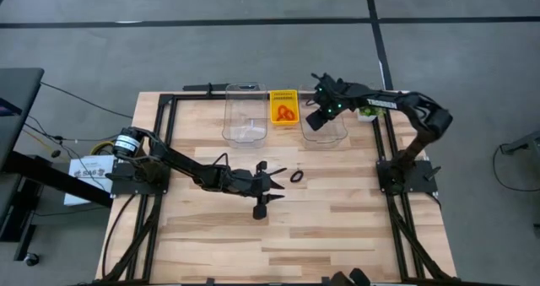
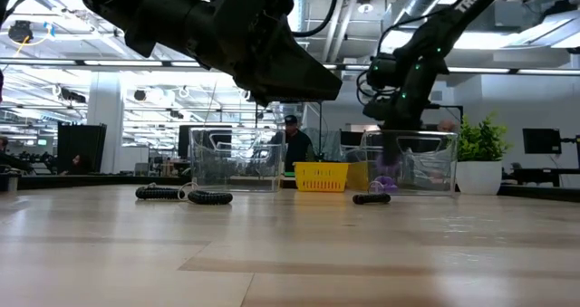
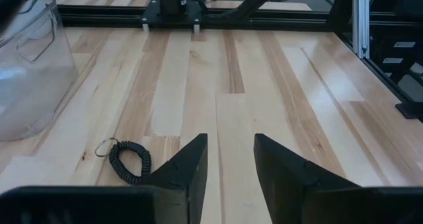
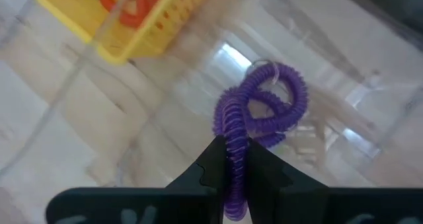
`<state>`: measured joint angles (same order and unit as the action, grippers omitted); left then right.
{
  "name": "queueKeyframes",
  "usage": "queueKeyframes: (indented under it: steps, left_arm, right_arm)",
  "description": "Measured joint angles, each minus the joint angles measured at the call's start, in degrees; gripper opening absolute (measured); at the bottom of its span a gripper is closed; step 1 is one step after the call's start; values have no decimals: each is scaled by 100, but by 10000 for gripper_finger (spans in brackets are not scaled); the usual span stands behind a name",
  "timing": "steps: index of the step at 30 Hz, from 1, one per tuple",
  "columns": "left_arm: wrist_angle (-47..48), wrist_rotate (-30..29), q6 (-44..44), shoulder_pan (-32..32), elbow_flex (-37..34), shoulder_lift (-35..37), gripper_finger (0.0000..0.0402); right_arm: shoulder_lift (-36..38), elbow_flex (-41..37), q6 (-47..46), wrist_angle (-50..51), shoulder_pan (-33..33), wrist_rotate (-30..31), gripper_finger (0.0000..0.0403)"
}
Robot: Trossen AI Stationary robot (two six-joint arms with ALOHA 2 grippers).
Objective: Sort spring keychains
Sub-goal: Put the purple spring keychain into the right transparent bin, then put the right black spring keychain into the left transparent bin
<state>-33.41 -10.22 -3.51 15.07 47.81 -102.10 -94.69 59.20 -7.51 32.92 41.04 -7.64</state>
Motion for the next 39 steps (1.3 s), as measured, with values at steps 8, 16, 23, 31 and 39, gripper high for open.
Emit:
queueKeyframes:
  steps: [8, 16, 23, 31, 39]
  left_arm:
    - [0, 0, 0, 0, 0, 0, 122]
    - [0, 0, 0, -1, 0, 0, 121]
    - [1, -1, 0, 0, 0, 0, 120]
    - [44, 0, 0, 0, 0, 0, 121]
    - [164, 0, 0, 0, -2, 2, 122]
  right_arm:
    - [-86, -2, 0, 20, 0, 70, 35]
    - [-56, -2, 0, 56, 0, 166, 69]
    - [-56, 164, 0, 309, 0, 166, 105]
    - [863, 503, -4, 519, -236, 182, 118]
    - [2716, 445, -4, 512, -1355, 1145, 118]
